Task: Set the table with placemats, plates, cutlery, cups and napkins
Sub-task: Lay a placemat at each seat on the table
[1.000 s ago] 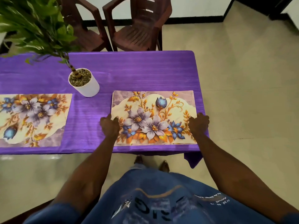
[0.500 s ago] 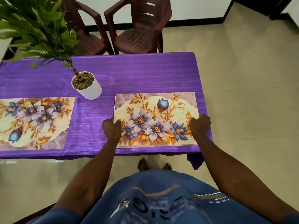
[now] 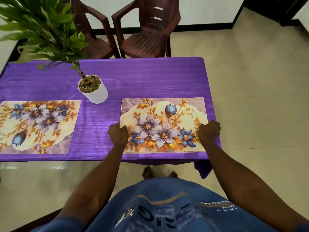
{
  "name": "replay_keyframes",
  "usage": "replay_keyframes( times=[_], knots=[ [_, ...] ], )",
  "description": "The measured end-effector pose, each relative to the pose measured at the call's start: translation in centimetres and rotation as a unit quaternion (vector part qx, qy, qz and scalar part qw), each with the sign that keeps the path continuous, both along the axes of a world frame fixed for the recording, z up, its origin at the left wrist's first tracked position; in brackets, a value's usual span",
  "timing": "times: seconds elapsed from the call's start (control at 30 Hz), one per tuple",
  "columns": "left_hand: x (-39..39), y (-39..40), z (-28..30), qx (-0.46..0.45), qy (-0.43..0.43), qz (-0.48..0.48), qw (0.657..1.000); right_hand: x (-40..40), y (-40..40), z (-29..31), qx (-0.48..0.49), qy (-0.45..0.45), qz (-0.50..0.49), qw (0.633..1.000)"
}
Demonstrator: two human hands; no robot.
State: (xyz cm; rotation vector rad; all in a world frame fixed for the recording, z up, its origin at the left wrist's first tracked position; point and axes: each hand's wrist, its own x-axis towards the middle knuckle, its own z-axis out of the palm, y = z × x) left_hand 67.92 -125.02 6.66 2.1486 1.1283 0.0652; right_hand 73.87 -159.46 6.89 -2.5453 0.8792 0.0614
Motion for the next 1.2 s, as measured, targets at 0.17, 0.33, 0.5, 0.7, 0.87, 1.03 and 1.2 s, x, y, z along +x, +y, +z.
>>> replay_keyframes(
  times=[0.17,0.33,0.5,0.7,0.87,1.03,1.2],
  knots=[
    [0.1,-0.6,0.8,-0.031,-0.014,0.037,0.999,-0.5,0.5,0.1,-0.027,-0.024,0.007,0.999],
    [0.4,-0.3,0.8,-0.021,-0.007,0.039,0.999,-0.5,0.4,0.5,0.025,-0.047,-0.008,0.999],
    [0.6,-0.6,1.5,-0.002,-0.010,0.050,0.999,-0.2,0.2,1.3,0.153,-0.077,-0.043,0.984],
    [0.6,-1.5,2.1,-0.095,-0.070,0.060,0.991,0.0,-0.7,1.7,0.215,-0.080,-0.036,0.973],
    [0.3,-1.6,2.6,-0.082,-0.085,0.009,0.993,0.1,-2.2,1.7,0.227,-0.071,-0.015,0.971],
    [0.2,-1.9,2.7,-0.126,-0.093,-0.052,0.986,0.2,-2.8,2.5,0.252,-0.064,-0.013,0.966],
    [0.4,-1.6,3.2,-0.154,-0.100,-0.075,0.980,0.0,-3.1,3.0,0.260,-0.066,0.003,0.963]
  ],
)
